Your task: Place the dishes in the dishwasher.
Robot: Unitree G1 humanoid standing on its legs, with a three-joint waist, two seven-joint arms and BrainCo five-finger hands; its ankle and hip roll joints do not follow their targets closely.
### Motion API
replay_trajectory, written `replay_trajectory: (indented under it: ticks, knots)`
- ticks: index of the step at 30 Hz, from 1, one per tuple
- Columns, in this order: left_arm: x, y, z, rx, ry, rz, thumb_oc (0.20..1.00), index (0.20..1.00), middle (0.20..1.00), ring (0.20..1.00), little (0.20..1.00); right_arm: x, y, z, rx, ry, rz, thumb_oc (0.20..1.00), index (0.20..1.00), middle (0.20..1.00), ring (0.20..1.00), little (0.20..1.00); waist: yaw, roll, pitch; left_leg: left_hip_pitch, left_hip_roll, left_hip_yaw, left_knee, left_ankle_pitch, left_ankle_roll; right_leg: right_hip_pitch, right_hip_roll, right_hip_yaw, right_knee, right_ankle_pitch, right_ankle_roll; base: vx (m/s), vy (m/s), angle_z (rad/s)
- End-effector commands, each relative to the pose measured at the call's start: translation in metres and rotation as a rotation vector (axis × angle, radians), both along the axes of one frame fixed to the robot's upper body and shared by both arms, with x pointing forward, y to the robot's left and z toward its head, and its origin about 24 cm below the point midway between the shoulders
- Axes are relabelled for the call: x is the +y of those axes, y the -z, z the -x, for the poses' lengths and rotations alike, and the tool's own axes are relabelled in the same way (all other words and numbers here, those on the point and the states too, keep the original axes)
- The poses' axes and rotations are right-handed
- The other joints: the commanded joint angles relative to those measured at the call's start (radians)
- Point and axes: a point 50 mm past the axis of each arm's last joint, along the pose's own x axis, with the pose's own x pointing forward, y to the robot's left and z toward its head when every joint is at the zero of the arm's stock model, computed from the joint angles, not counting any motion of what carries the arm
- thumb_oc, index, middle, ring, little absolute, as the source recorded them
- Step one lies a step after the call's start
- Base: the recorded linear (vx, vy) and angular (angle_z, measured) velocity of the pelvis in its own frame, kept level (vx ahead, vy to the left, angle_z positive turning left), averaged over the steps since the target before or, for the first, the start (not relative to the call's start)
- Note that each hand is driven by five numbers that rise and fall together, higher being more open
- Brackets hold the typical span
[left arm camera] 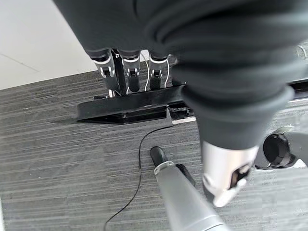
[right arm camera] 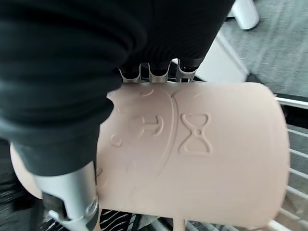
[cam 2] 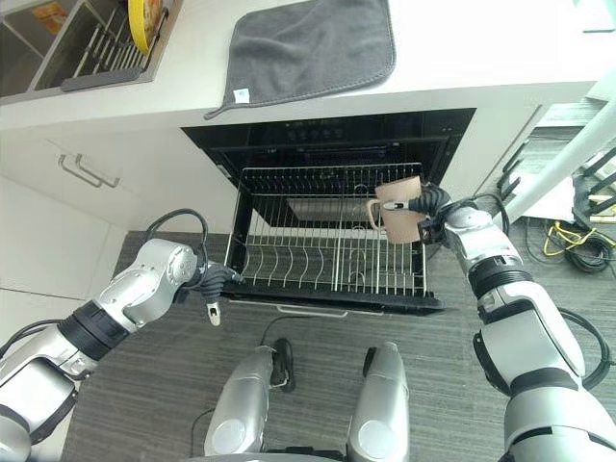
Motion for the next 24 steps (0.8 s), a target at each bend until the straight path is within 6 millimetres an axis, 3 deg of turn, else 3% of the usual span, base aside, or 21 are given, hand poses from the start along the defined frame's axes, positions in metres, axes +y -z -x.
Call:
replay_trajectory:
  ticks: [1,9,15,16,17,24]
  knots:
    - [0.011,0.106,0.102,0.652,0.105,-0.025,1.000,1.000,1.000,1.000,1.000,-0.003,-0.034,-0.008,-0.141,0.014,-0.053,0.200,0.200,0.200,0.200,0.200,0.044,-0.042,0.036,-0.049,0.022,-0.043,0.096,-0.057,0.016,-0.011,-0.021,0.018,-0.123,0.141,0.029,-0.03,0.037,0.07]
    - [0.007,0.114,0.104,0.593,0.127,0.017,1.000,1.000,1.000,1.000,1.000,-0.026,-0.019,0.000,-0.086,0.147,-0.091,0.200,0.200,0.200,0.200,0.200,0.043,0.004,0.066,-0.096,-0.004,-0.041,0.094,-0.058,0.024,-0.082,-0.025,0.034,-0.078,0.118,0.022,-0.02,0.024,0.00]
    - [0.005,0.117,0.103,0.574,0.144,0.026,1.000,1.000,1.000,1.000,1.000,-0.022,-0.019,-0.003,-0.106,0.167,-0.111,0.200,0.200,0.200,0.200,0.200,0.042,0.011,0.071,-0.109,-0.010,-0.039,0.094,-0.060,0.028,-0.105,-0.022,0.037,-0.064,0.110,0.016,0.00,0.004,0.02]
    - [0.005,0.117,0.103,0.572,0.145,0.027,1.000,1.000,1.000,1.000,1.000,-0.022,-0.020,-0.003,-0.116,0.178,-0.106,0.373,0.373,0.373,0.373,0.373,0.042,0.011,0.071,-0.109,-0.010,-0.039,0.092,-0.059,0.029,-0.106,-0.020,0.037,-0.064,0.110,0.015,0.00,0.000,0.00]
    - [0.006,0.118,0.103,0.570,0.144,0.030,1.000,1.000,1.000,1.000,1.000,-0.022,-0.023,-0.004,-0.145,0.208,-0.090,1.000,1.000,1.000,1.000,1.000,0.041,0.010,0.071,-0.109,-0.009,-0.037,0.090,-0.060,0.030,-0.108,-0.018,0.037,-0.063,0.109,0.015,0.00,0.000,0.00]
    - [-0.003,0.124,0.109,0.583,0.144,0.047,1.000,1.000,1.000,1.000,1.000,-0.017,-0.043,-0.009,-0.302,0.259,-0.113,1.000,1.000,1.000,1.000,1.000,0.036,0.009,0.071,-0.108,-0.014,-0.033,0.097,-0.070,0.042,-0.114,-0.007,0.039,-0.050,0.101,0.007,0.01,0.009,0.00]
